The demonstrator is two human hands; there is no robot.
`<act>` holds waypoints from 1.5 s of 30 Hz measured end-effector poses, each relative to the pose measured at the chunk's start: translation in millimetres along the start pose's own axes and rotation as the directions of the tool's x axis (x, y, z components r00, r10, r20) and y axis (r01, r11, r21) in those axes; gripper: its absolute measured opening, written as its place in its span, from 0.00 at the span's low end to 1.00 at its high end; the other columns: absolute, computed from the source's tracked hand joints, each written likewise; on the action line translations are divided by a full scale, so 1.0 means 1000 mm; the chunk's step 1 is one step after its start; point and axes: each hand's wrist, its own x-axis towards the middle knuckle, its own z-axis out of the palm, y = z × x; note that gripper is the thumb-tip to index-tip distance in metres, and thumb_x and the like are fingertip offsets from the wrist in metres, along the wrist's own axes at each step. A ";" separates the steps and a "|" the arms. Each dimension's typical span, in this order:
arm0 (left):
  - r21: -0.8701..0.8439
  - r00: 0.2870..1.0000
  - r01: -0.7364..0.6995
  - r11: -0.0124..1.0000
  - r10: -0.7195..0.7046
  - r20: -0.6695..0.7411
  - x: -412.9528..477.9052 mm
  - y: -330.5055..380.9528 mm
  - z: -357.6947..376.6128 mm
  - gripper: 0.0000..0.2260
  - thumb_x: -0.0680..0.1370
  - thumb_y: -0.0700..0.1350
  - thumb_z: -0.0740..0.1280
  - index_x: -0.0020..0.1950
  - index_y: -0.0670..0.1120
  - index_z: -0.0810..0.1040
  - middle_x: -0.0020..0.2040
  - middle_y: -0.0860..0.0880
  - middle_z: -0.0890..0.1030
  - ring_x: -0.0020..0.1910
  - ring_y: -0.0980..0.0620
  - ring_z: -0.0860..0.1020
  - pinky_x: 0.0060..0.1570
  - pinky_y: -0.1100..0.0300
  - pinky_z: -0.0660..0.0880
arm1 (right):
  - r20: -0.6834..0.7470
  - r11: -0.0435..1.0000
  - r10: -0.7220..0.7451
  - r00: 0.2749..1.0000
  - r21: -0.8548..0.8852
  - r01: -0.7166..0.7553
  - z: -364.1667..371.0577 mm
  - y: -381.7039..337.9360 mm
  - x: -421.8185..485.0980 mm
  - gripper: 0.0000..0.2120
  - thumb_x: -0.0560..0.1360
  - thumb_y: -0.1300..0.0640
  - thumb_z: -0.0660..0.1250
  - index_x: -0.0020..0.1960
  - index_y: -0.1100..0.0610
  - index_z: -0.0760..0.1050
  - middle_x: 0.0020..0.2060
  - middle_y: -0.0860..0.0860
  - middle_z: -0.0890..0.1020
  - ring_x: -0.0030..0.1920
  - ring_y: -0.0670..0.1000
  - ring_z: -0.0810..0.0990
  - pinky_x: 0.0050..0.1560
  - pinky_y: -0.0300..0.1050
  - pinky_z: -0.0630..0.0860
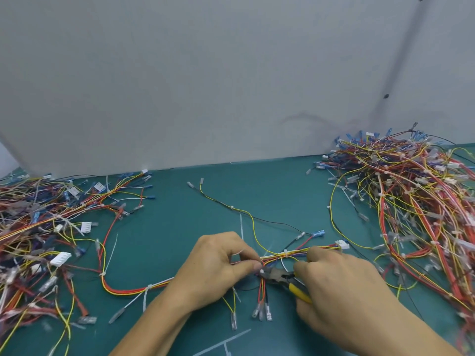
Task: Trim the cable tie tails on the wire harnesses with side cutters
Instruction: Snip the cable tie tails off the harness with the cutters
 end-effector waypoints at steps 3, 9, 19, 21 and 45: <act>0.027 1.000 0.028 0.999 -0.028 0.004 0.002 -0.004 0.003 0.08 0.70 0.44 0.76 0.46 0.55 0.85 0.39 0.60 0.81 0.36 0.65 0.75 0.38 0.74 0.65 | -0.002 0.999 0.031 1.000 0.008 -0.031 0.004 -0.002 -0.003 0.10 0.76 0.43 0.55 0.48 0.49 0.63 0.46 0.49 0.65 0.56 0.55 0.74 0.31 0.46 0.56; 0.059 0.996 0.084 0.995 -0.086 0.027 0.002 -0.002 0.007 0.14 0.72 0.46 0.75 0.45 0.67 0.79 0.39 0.62 0.82 0.42 0.65 0.78 0.42 0.73 0.69 | -0.153 1.000 0.020 0.988 0.005 -0.019 0.000 -0.008 -0.005 0.20 0.46 0.46 0.80 0.26 0.53 0.72 0.26 0.50 0.72 0.24 0.54 0.75 0.24 0.41 0.54; 0.023 0.988 0.147 0.989 -0.147 0.035 0.002 0.000 0.006 0.13 0.71 0.46 0.74 0.41 0.67 0.79 0.37 0.60 0.83 0.38 0.64 0.78 0.39 0.71 0.71 | -0.260 0.996 0.074 0.963 -0.021 -0.082 0.001 -0.012 -0.003 0.34 0.36 0.52 0.80 0.27 0.54 0.57 0.20 0.50 0.69 0.17 0.54 0.70 0.35 0.36 0.37; 0.021 0.988 0.146 0.989 -0.147 0.041 0.003 -0.002 0.006 0.12 0.71 0.46 0.74 0.41 0.65 0.79 0.38 0.60 0.83 0.38 0.64 0.79 0.40 0.71 0.72 | -0.274 0.997 0.063 0.960 -0.019 -0.071 0.001 -0.014 -0.001 0.35 0.36 0.53 0.80 0.27 0.54 0.56 0.20 0.50 0.66 0.16 0.54 0.69 0.36 0.35 0.37; -0.216 0.964 0.267 0.939 -0.259 0.066 0.005 -0.008 -0.001 0.12 0.76 0.52 0.67 0.37 0.48 0.82 0.33 0.51 0.81 0.31 0.55 0.74 0.32 0.62 0.70 | -0.004 0.998 -0.015 1.000 -0.065 0.015 -0.013 -0.002 0.003 0.19 0.52 0.50 0.78 0.30 0.51 0.68 0.28 0.50 0.75 0.26 0.56 0.78 0.26 0.38 0.47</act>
